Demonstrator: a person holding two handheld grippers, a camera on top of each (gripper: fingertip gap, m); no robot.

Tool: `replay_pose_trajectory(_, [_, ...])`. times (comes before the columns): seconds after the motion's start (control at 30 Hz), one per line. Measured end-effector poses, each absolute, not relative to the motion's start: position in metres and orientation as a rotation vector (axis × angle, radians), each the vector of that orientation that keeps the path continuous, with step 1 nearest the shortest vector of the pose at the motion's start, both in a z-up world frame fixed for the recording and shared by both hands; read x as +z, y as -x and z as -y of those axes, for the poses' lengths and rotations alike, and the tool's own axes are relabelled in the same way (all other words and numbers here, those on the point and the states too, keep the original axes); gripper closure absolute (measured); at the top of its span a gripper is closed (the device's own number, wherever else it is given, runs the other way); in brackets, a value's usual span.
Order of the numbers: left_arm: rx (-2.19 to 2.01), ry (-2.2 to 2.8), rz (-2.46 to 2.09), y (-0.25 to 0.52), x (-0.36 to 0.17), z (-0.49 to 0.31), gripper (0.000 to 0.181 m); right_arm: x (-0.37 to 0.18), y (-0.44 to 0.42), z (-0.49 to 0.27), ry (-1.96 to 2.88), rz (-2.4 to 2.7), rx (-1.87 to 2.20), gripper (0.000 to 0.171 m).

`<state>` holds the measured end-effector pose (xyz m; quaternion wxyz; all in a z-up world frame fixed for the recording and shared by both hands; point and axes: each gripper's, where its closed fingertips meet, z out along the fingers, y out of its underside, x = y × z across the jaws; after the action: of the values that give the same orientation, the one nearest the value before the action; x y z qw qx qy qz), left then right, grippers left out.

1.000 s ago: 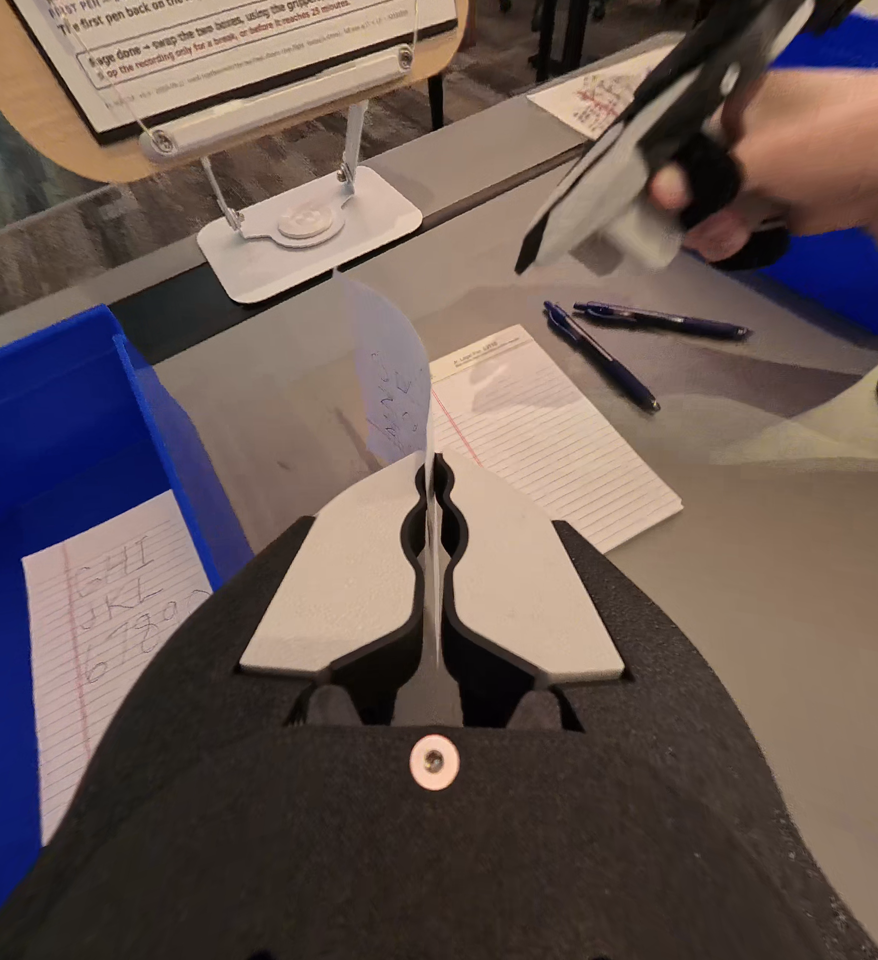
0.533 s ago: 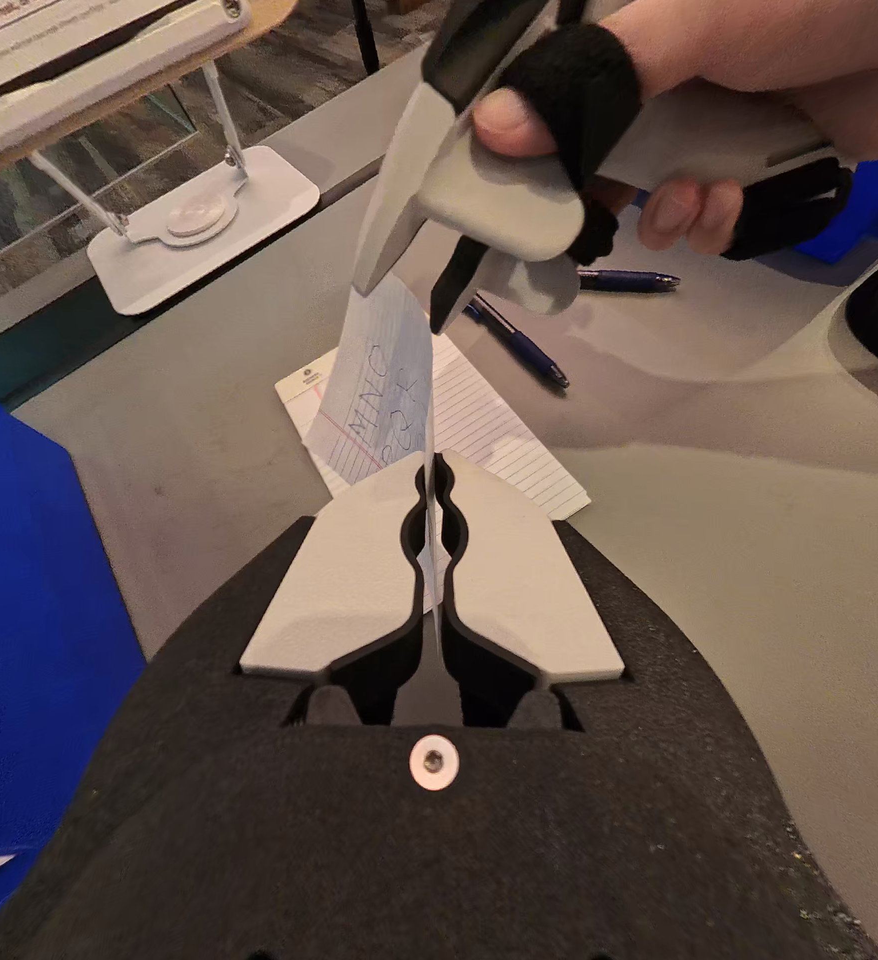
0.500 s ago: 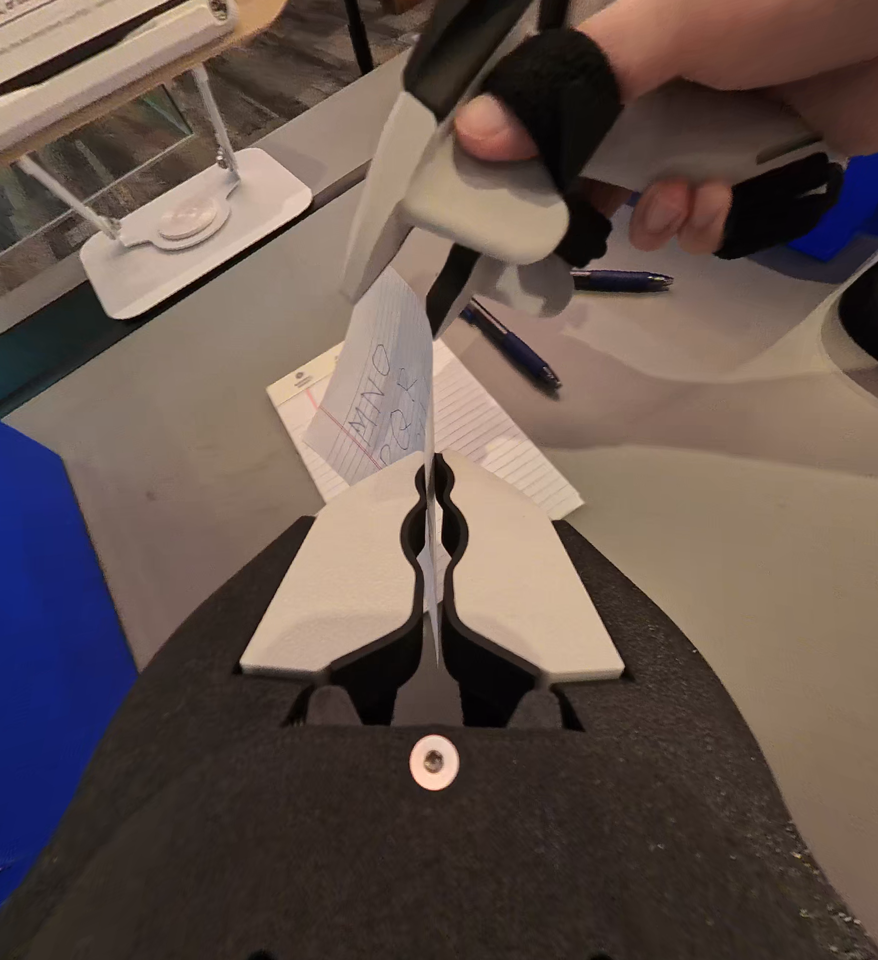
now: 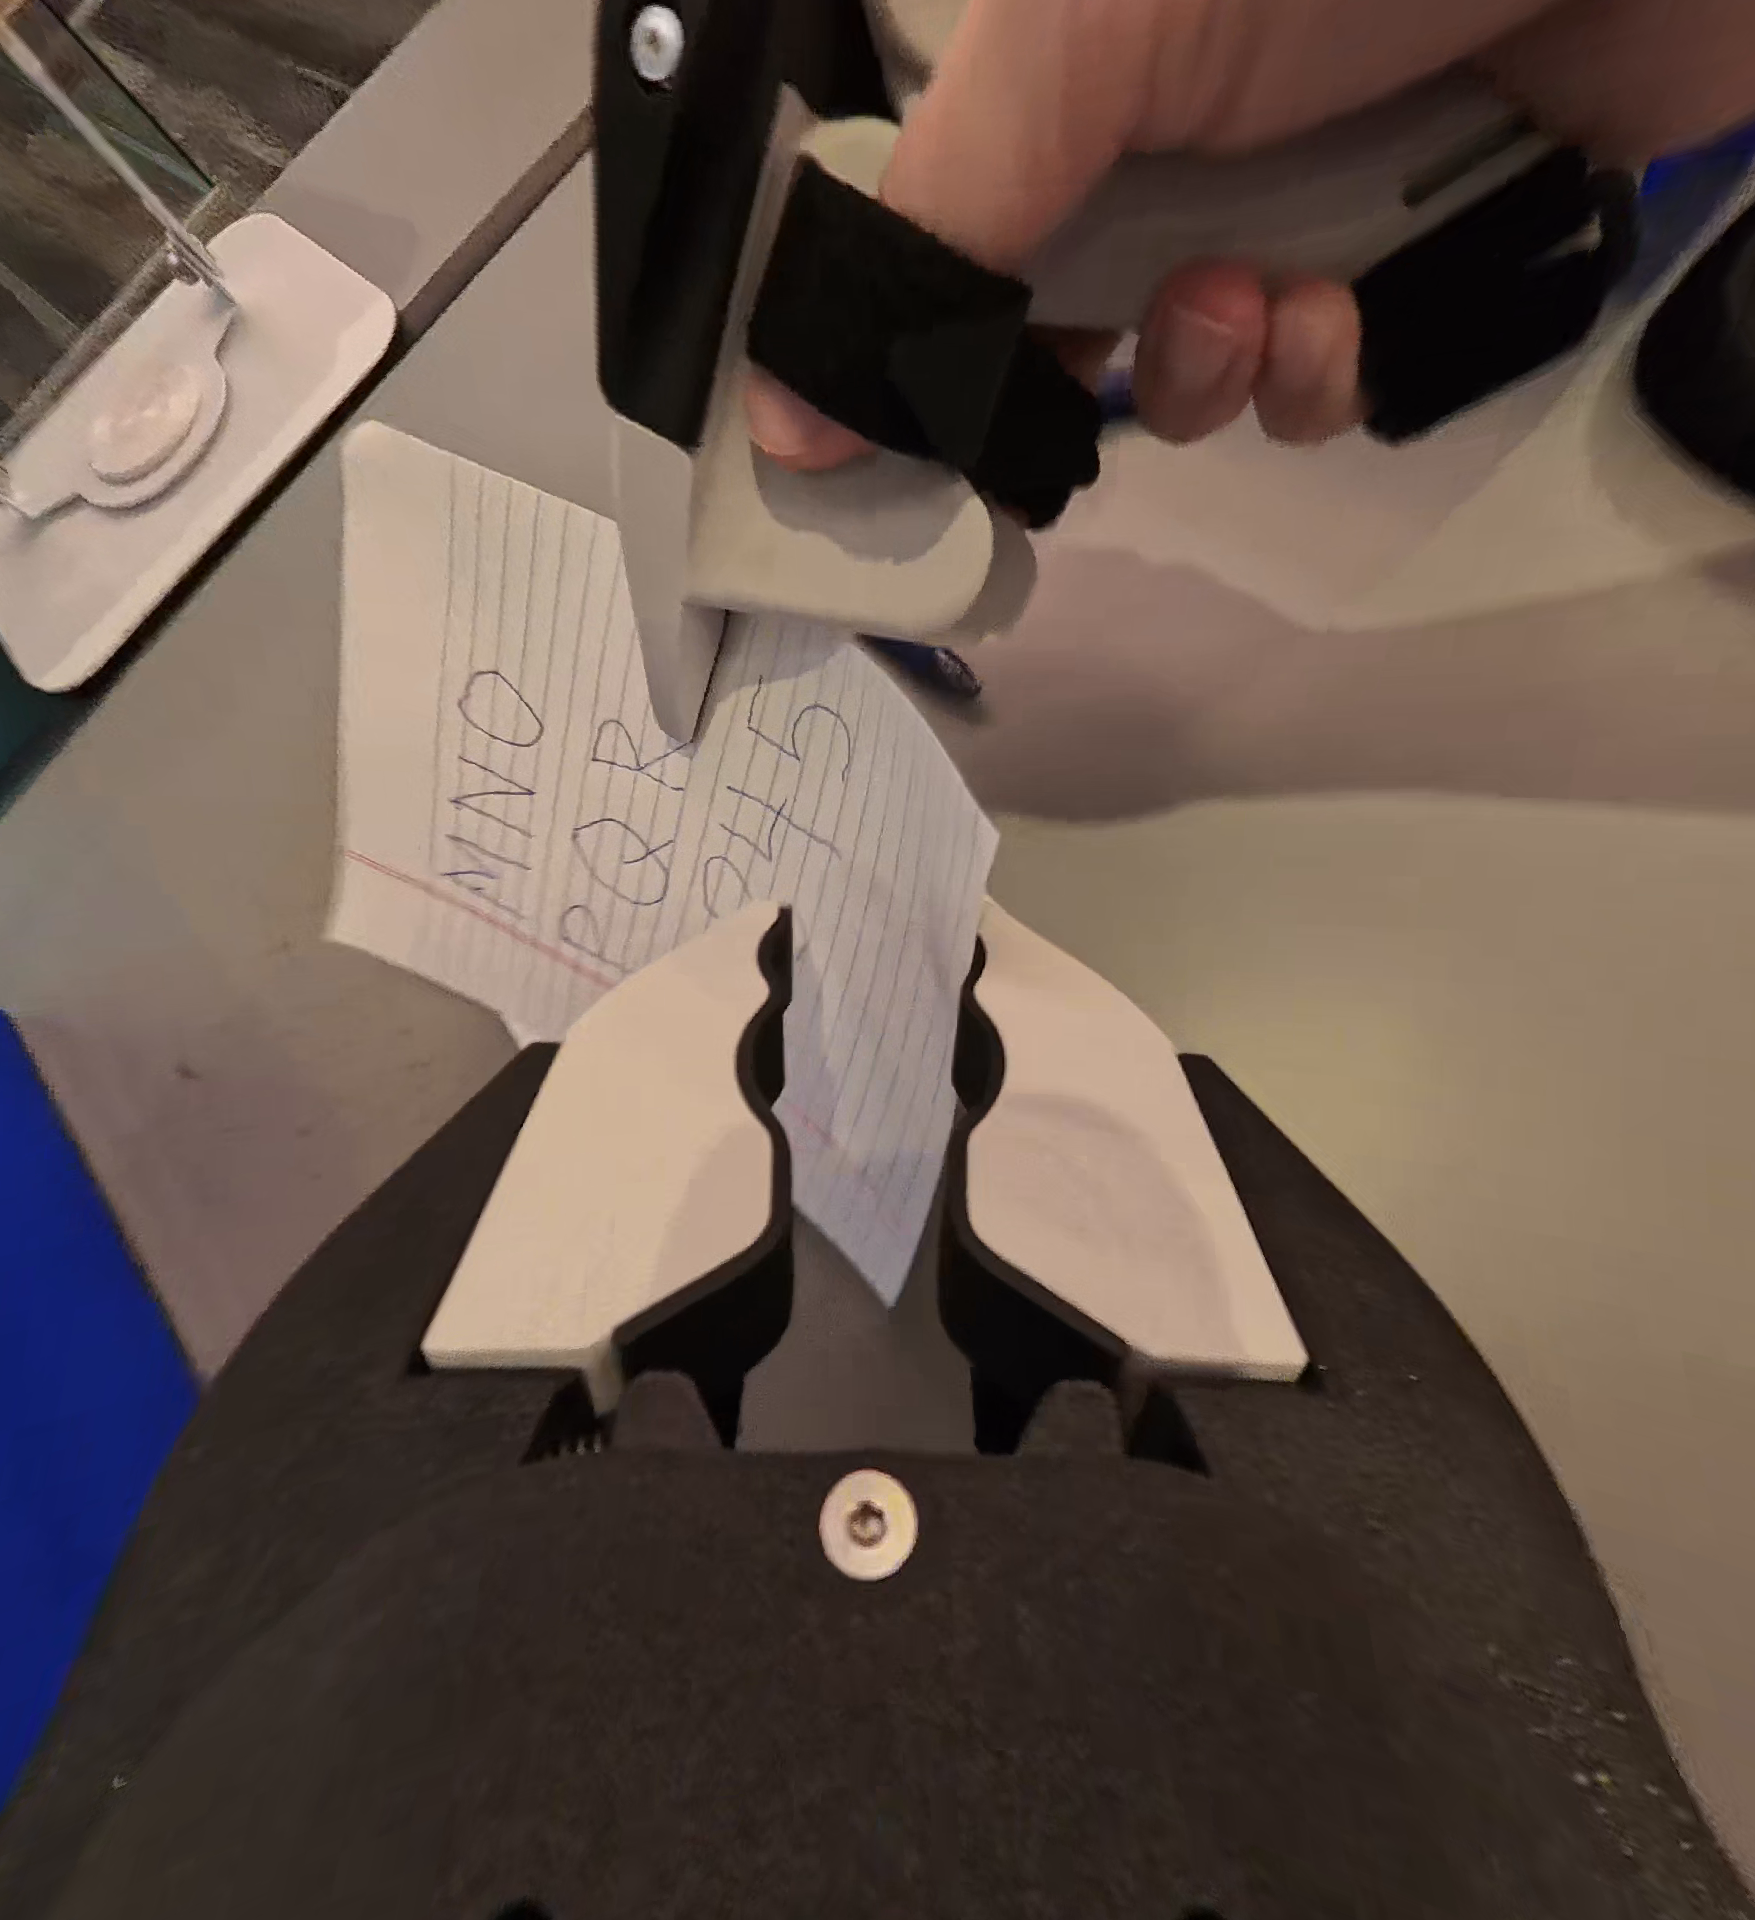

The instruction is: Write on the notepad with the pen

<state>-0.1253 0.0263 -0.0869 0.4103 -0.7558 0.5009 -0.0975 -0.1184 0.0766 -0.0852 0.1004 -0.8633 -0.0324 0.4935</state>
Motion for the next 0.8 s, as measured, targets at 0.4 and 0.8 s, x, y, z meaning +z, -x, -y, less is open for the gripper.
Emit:
replay_pose_trajectory(0.4, [0.499, 1.523, -1.663, 0.144, -0.051, -0.022, 0.154, -0.077, 0.083, -0.083, 2.406, 0.22, 1.408, 0.171])
replay_pose_trajectory(0.8, [0.228, 1.645, -1.593, 0.152, -0.063, 0.007, 0.153, 0.029, -0.002, -0.069, 2.366, 0.388, 1.119, 0.171])
